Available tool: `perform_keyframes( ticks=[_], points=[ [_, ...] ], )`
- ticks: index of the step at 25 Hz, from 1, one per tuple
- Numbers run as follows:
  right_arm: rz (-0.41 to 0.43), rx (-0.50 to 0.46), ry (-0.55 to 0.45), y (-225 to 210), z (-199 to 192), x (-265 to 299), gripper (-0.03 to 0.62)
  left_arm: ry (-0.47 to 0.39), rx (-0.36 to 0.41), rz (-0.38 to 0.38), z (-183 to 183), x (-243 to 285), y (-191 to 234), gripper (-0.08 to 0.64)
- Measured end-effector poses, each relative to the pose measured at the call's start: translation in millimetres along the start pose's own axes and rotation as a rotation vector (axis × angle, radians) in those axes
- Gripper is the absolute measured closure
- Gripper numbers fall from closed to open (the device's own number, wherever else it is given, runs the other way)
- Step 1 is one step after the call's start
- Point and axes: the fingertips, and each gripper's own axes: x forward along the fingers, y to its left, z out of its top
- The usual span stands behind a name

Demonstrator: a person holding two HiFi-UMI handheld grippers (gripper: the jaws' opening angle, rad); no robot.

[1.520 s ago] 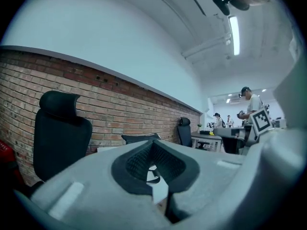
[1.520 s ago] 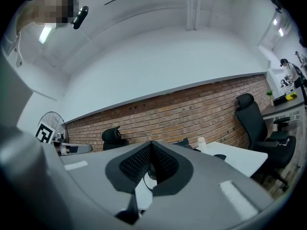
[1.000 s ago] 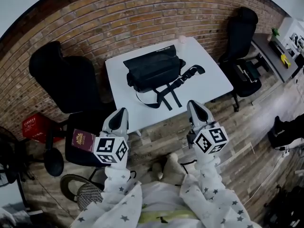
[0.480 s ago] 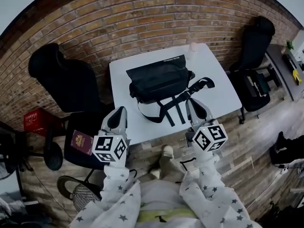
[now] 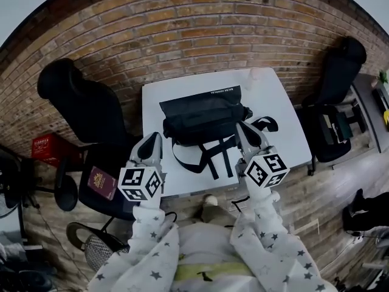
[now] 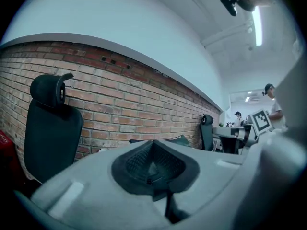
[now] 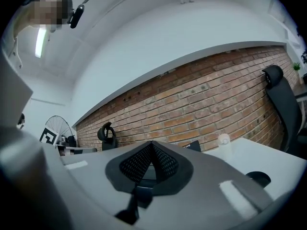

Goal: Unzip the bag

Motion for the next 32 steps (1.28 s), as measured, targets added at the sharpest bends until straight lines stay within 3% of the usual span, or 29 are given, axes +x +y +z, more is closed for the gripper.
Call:
perform_keyframes(
  ticks=[7, 15, 21, 32],
  points=[
    [0.160, 0.000, 0.067, 12.4, -18.8, 30.6, 0.584, -0.006, -0.014, 0.051, -4.7, 16.0, 10.0, 0.561],
    [0.347, 0.031, 0.171, 58.8, -60.1, 63.5, 0.584, 0.043, -0.035, -0.004, -11.1, 39.6, 23.4, 0.543],
    [0.373, 0.065, 0.250, 83.6, -99.3, 81.3, 0.578, 0.115, -0.038, -0.072, -26.4, 58.9, 30.8, 0.513],
    [0.403, 0.127, 0.381, 108.6, -169.2, 97.8, 0.471, 0.187, -0.051, -0.184, -54.4, 88.3, 28.2, 0.400]
  ],
)
